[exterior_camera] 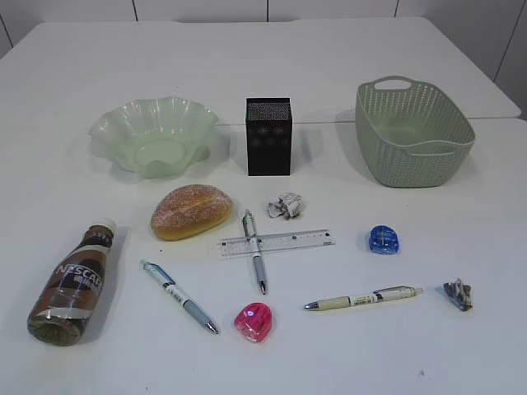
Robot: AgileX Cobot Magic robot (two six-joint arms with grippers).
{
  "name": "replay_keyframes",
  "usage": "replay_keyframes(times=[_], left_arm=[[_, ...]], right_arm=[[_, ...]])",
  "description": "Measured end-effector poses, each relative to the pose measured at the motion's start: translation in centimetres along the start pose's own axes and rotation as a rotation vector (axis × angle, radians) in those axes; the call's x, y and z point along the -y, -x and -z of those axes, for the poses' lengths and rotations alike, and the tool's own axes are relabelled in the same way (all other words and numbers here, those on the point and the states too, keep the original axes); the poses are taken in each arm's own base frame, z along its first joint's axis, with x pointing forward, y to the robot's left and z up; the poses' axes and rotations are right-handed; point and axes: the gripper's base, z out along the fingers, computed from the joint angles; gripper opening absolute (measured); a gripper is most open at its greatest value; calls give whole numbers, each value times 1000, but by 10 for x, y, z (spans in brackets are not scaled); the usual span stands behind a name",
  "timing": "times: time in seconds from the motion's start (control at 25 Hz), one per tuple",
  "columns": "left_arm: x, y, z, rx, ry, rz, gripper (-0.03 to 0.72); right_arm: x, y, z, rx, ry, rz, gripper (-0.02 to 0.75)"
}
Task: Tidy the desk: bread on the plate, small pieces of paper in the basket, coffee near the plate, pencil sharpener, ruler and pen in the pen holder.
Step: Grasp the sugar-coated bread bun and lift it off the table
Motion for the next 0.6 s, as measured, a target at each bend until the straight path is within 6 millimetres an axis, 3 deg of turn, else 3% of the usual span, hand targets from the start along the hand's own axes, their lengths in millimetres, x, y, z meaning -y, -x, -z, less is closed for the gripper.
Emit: replay_keyframes(times=[0.6], left_arm=[[0,0,0,0,0,0,510]], right_arm=[[0,0,0,0,0,0,511]])
